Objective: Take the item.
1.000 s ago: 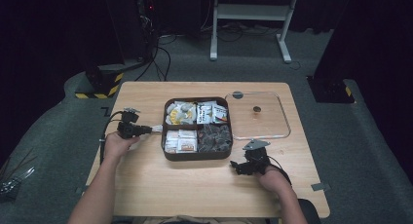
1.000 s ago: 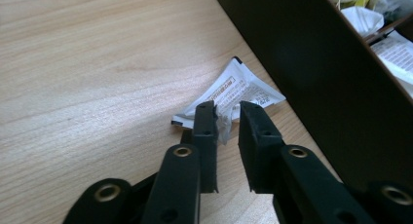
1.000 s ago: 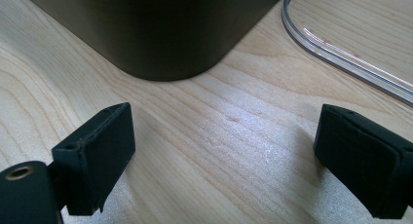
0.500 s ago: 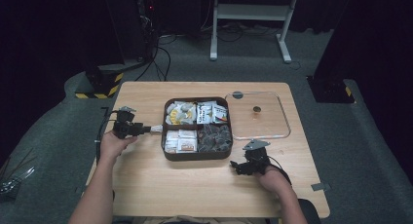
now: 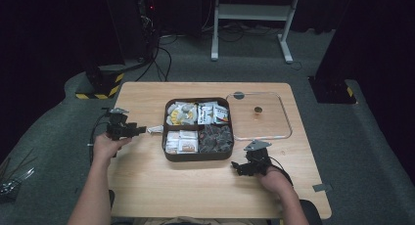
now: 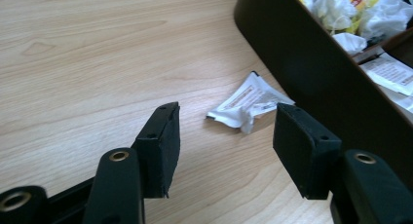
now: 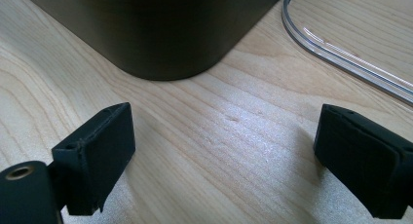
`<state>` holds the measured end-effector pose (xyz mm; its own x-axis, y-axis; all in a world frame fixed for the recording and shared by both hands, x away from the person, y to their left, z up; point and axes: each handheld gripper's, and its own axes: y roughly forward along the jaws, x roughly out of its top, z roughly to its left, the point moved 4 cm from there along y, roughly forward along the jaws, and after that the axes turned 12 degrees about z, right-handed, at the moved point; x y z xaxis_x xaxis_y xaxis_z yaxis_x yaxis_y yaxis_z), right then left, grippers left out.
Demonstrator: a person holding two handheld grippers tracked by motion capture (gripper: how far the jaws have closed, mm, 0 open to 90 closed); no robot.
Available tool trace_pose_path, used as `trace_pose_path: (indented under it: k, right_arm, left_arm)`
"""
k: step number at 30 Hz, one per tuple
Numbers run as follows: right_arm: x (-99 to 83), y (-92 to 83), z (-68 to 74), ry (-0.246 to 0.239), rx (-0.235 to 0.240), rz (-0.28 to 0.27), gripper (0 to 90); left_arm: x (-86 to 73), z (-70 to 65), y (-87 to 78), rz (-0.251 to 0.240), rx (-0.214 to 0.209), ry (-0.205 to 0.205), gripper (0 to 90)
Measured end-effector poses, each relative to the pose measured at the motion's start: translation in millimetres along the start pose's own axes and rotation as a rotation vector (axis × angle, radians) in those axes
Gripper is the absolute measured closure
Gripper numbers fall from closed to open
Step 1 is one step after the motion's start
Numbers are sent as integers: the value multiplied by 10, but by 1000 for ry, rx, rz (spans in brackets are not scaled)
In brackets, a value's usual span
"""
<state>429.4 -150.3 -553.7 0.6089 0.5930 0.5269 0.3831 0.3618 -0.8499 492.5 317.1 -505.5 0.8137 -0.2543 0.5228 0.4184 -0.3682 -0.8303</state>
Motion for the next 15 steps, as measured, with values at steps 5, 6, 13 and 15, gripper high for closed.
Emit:
trace_pose_path:
  k: [5,6,13,15]
  right_arm:
    - [0,0,0,0,0,0,78]
    - [0,0,0,0,0,0,78]
    - [0,0,0,0,0,0,78]
    - [0,0,0,0,0,0,78]
  left_arm:
    - [-58,76,18,7,30,-12,406]
    - [-69,93,25,9,37,-12,404]
    - [-163,243,79,35,80,-34,392]
    - [-194,291,102,42,84,-42,384]
